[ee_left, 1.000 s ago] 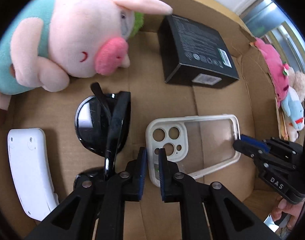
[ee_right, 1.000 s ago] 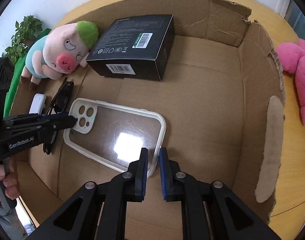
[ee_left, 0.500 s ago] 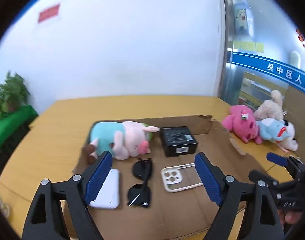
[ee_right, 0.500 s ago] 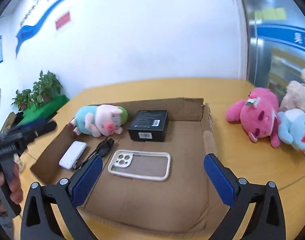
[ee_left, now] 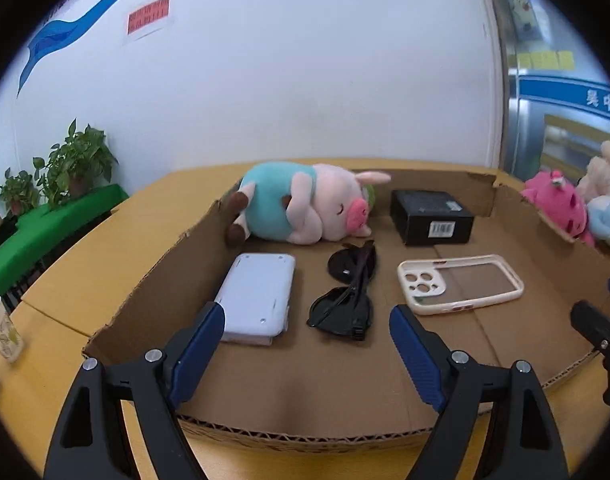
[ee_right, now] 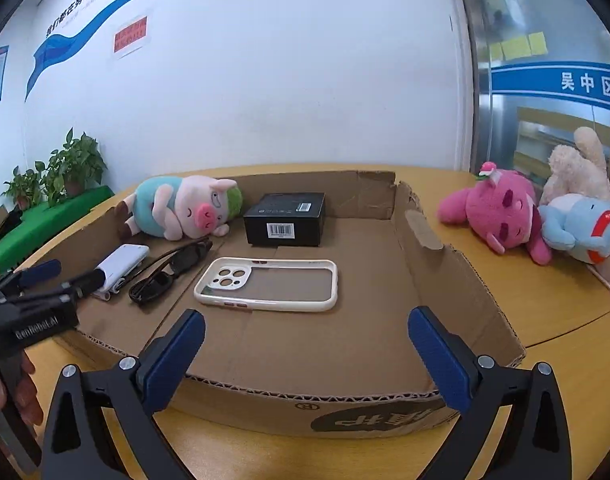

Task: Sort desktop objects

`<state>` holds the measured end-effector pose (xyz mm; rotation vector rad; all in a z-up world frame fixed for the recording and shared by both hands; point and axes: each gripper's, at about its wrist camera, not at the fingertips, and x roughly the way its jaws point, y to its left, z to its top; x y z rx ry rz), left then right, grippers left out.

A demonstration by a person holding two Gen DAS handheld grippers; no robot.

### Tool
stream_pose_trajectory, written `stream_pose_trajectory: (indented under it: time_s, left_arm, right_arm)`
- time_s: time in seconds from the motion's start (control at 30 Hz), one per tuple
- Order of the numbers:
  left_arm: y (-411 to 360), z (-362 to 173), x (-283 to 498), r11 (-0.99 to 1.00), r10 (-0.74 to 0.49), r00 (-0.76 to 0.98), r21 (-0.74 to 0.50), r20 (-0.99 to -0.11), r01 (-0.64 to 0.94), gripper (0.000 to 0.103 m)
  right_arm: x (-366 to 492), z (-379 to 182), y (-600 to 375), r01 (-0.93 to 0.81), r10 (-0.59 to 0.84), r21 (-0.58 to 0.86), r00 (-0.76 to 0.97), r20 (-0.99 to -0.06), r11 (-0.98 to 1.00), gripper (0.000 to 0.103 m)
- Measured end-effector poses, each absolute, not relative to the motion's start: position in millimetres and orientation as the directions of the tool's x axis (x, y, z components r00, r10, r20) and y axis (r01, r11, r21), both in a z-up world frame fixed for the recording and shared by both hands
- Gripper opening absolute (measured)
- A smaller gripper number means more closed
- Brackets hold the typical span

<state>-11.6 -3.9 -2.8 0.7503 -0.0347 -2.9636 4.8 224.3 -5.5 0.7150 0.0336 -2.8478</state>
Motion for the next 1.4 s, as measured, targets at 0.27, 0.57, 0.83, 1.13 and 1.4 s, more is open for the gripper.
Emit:
stream_pose_trajectory:
  time_s: [0.27, 0.57, 0.83, 1.13, 1.4]
  left_arm:
    - [-4.4, -4.1, -9.7, -0.996, -0.085, -0.882, 0.041, -0.464, 0.075, 0.085]
    - [-4.0, -4.4, -11.3, -0.995, -0.096, -0.879, 0.043, -0.467, 0.086, 0.087]
    - [-4.6, -5.3, -10.6, -0.995, -0.104, -0.876, 0.042, -0.471, 0.096, 0.087]
    - [-4.9, -5.8, -10.3, -0.995, -0.103, -0.875, 0.043, -0.473, 0.094, 0.087]
    - [-4.7, -6.0, -9.7, -0.995, -0.103, -0.875, 0.043, -0.473, 0.093, 0.087]
  right_arm:
    - [4.3, -7.4, 225.9, 0.203, -0.192, 0.028, -0.864, -0.466, -0.979, 0.103]
    - [3.3, -5.3, 226.5, 0.205, -0.194, 0.029, -0.862, -0.467, -0.978, 0.103]
    - [2.9, -4.7, 225.6, 0.203, -0.191, 0.025, -0.864, -0.466, -0.979, 0.103]
    - [2.7, -4.6, 226.4, 0.203, -0.19, 0.022, -0.863, -0.467, -0.979, 0.103]
    - [2.3, -5.1, 226.1, 0.203, -0.188, 0.02, -0.863, -0.469, -0.979, 0.103]
